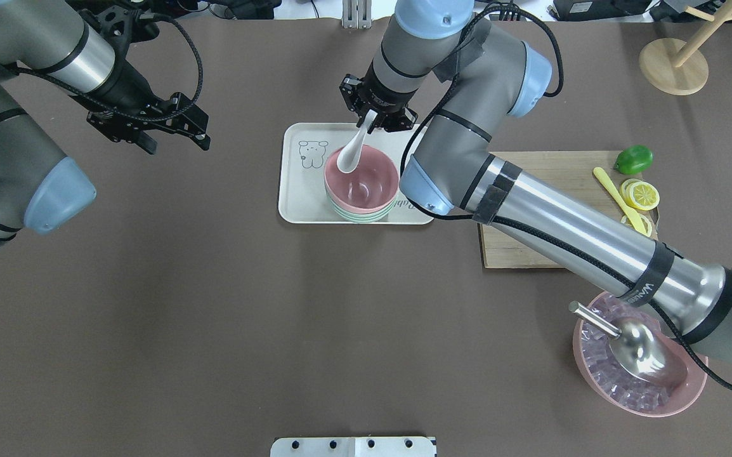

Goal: Stack pink bowl on green and place spoon

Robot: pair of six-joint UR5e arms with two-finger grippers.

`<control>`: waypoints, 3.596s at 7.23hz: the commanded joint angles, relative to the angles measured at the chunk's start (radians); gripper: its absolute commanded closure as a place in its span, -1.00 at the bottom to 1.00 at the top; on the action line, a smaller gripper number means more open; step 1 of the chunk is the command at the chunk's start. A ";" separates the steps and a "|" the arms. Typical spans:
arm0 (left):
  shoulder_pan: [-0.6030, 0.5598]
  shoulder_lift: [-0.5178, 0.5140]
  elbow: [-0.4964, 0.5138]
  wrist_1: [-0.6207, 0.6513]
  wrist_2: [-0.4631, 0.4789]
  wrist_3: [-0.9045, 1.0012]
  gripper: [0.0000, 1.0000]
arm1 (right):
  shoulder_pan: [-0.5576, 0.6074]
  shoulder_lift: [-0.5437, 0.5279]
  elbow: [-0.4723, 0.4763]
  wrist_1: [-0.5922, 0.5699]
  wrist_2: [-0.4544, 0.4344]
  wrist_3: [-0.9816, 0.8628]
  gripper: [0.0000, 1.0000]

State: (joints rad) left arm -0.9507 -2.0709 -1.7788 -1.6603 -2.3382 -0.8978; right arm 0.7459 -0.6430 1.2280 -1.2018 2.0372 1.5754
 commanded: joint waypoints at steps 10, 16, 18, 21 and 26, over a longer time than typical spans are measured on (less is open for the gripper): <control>-0.394 0.399 0.054 0.019 -0.021 0.853 -0.96 | 0.592 -0.704 0.211 -0.071 0.315 -1.238 -1.00; -0.398 0.399 0.064 0.016 -0.024 0.856 -0.96 | 0.622 -0.721 0.191 -0.076 0.324 -1.324 -1.00; -0.398 0.391 0.062 0.014 -0.023 0.849 -0.96 | 0.622 -0.719 0.191 -0.076 0.324 -1.322 -1.00; -0.398 0.390 0.062 0.008 -0.024 0.850 -0.96 | 0.622 -0.718 0.192 -0.076 0.325 -1.321 -1.00; -0.480 0.330 0.047 0.005 -0.023 0.844 -0.96 | 0.621 -0.712 0.192 -0.076 0.324 -1.312 -1.00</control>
State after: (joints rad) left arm -1.3930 -1.7085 -1.7317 -1.6540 -2.3610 -0.0525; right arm 1.3678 -1.3561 1.4205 -1.2778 2.3620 0.2628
